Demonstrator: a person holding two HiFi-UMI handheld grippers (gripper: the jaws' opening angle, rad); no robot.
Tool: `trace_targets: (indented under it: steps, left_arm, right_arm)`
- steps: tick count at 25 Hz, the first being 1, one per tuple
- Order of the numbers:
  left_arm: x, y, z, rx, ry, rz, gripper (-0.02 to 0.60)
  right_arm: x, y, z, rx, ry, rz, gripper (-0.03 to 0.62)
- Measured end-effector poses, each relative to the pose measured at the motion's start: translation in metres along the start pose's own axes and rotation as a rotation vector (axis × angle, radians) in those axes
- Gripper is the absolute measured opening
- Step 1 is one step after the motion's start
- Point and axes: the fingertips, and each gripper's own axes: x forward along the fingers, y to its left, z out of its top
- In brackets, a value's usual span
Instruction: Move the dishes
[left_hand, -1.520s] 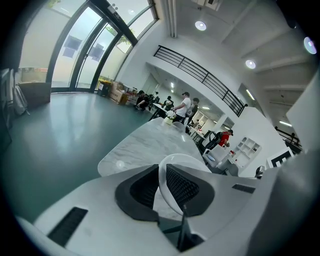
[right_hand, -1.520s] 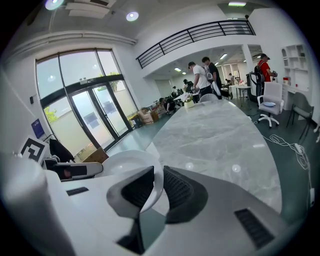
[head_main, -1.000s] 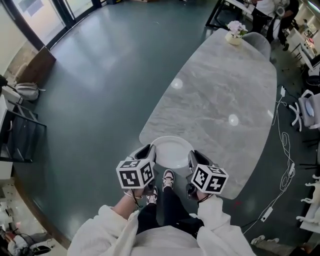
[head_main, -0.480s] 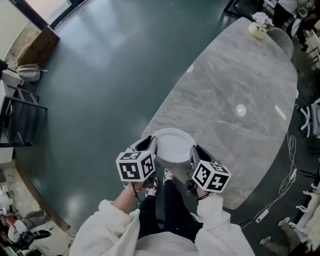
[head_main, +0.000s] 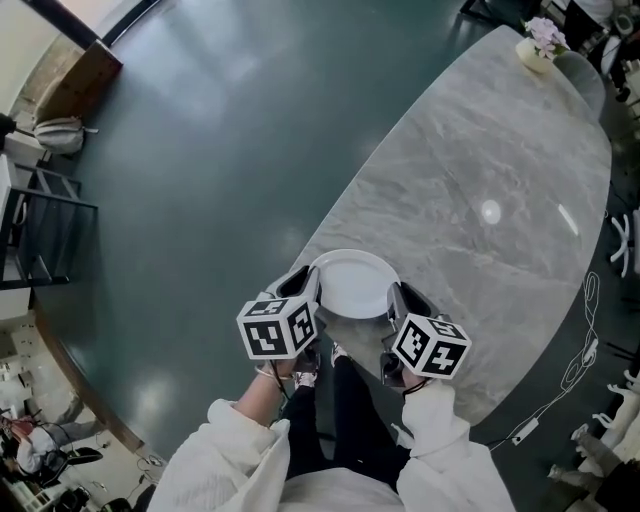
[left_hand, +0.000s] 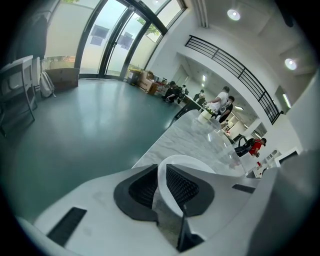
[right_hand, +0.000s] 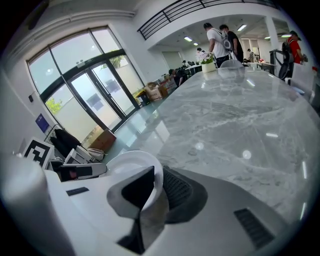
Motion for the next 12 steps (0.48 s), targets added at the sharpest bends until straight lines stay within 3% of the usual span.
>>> trace_targets:
  steps: [12]
  left_arm:
    - [0.0106,0.0005,-0.0001,0.029,-0.004,0.014,0.041]
  right_arm:
    - [0.0086,-0.0061,0.0026,0.000,0.004,-0.007,0.107]
